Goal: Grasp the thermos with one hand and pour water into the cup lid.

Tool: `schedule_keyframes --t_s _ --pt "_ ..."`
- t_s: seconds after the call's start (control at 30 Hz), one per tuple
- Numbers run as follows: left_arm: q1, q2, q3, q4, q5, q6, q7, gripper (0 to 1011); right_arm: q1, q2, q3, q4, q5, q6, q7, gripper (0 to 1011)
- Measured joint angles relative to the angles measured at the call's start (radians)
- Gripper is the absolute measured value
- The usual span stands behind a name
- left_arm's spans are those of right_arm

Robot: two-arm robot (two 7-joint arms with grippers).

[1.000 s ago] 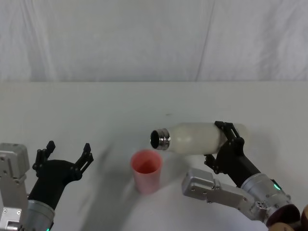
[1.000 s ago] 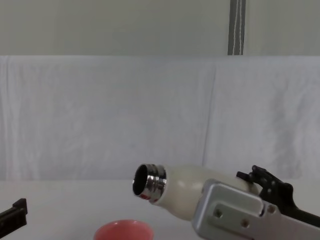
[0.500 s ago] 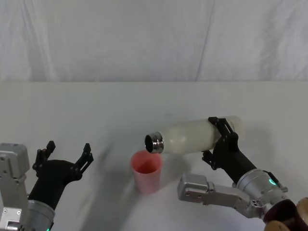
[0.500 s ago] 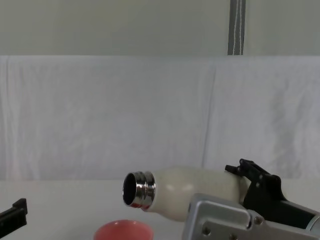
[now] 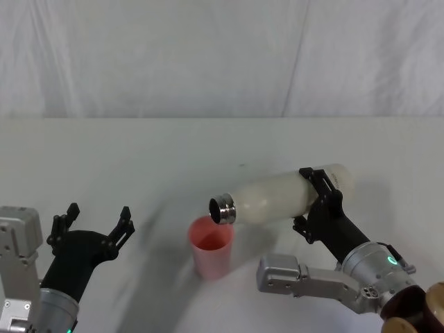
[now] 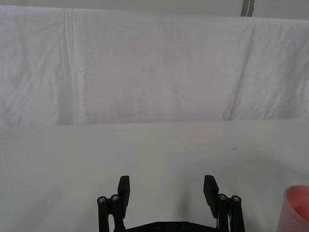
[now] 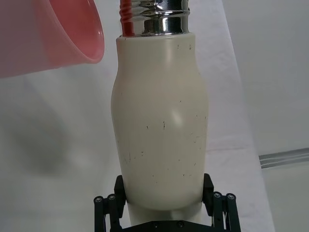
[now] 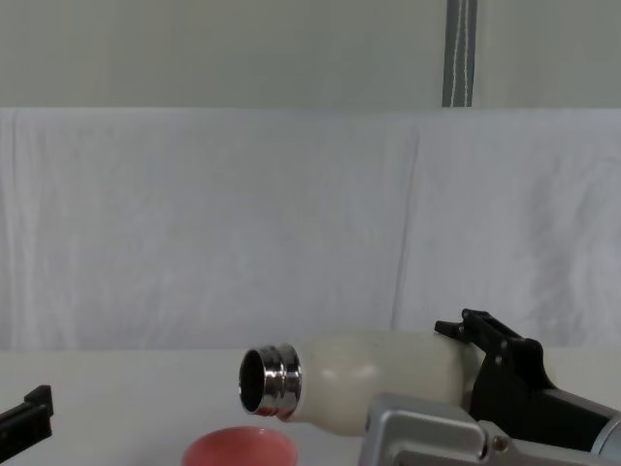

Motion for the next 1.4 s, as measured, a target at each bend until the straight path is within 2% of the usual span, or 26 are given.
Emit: schedule_keyframes --t_s 1.4 --pt "0.000 0.000 0.000 0.000 0.000 0.000 0.000 1001 0.043 0.017 -0.036 0.008 -0.050 0.007 -0.018 950"
